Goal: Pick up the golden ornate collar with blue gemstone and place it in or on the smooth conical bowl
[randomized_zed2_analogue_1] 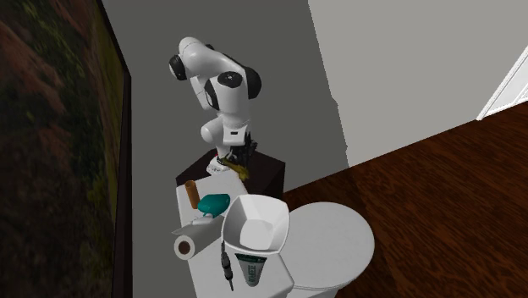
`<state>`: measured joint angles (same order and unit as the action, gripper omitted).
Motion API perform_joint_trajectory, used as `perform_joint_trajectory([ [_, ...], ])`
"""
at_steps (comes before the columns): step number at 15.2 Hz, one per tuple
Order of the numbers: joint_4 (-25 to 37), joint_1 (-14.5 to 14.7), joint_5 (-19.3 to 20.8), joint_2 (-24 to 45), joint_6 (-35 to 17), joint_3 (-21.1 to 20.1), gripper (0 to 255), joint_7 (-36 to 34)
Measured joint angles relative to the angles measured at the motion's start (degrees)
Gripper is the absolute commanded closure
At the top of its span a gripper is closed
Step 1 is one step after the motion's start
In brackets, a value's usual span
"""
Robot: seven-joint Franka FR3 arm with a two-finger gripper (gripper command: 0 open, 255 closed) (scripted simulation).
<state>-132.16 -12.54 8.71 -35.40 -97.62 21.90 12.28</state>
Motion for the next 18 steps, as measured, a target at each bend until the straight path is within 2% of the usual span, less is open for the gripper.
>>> perform_joint_trajectory([
  [18,15.7,1.1,-1.7,2.6,13.2,-1.5,255,0.1],
])
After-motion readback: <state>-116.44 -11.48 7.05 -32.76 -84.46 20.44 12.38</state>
